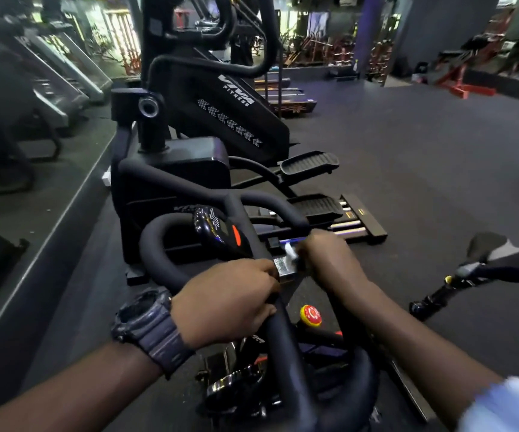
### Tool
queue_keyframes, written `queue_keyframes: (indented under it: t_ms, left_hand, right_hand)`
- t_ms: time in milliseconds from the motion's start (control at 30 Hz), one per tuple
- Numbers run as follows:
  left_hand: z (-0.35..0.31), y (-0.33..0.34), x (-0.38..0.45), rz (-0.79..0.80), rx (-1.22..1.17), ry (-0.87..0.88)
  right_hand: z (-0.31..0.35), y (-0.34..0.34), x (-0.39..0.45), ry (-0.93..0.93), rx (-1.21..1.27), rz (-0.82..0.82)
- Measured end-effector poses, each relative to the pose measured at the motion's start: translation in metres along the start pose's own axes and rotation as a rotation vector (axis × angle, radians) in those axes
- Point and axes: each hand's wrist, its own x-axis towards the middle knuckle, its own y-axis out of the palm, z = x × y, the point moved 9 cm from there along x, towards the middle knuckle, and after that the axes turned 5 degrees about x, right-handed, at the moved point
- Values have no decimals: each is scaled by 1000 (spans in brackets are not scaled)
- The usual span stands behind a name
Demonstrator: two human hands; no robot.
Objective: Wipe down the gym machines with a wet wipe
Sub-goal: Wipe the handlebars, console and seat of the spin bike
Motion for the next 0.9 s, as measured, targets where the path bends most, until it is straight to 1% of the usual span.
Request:
queue_keyframes:
  t_ms: [33,67,133,167,200,267,333,400,433,533,600,667,733,833,900]
  left_hand:
    - [1,0,0,-4,3,3]
    - [3,0,0,-6,2,5]
    - [4,1,-2,-6,9,5]
    - [3,1,-4,-15,14,8]
    - [3,-1,-4,-34,10,13]
    - [3,-4,-4,-57,-10,17]
    - [3,-5,-6,-63,-2,38]
    - [5,-4,-12,-41,48,56]
    - [6,-5,-17,-27,78,58]
    - [14,-11,-27,-39,88,52]
    - [17,-16,-30,-58,96,34]
    - [17,-13,-34,-64,99,21]
    - [14,-12,-40,-93,107,31]
    - [10,-15,-50,-224,131,104]
    - [8,-14,-55,-317,158,153]
  right_hand:
    - [0,5,8,15,-4,11]
    - [9,11,9,-31,-27,55]
    - [20,24,-4,-131,-99,179]
    - [14,21,-8,-120,-99,223]
    - [1,15,-2,-66,-87,208]
    - [-13,5,13,42,-13,109]
    - [6,15,14,19,26,104]
    - [28,29,1,-70,-4,134]
    - [26,29,-5,-81,-11,133]
    - [-10,18,8,74,-27,56]
    - [-3,17,10,109,116,19]
    - [19,17,-5,86,270,-25]
    - [31,8,-35,32,355,-93]
    - [35,-11,-91,-77,376,-152]
    - [38,-20,-125,-100,432,-116]
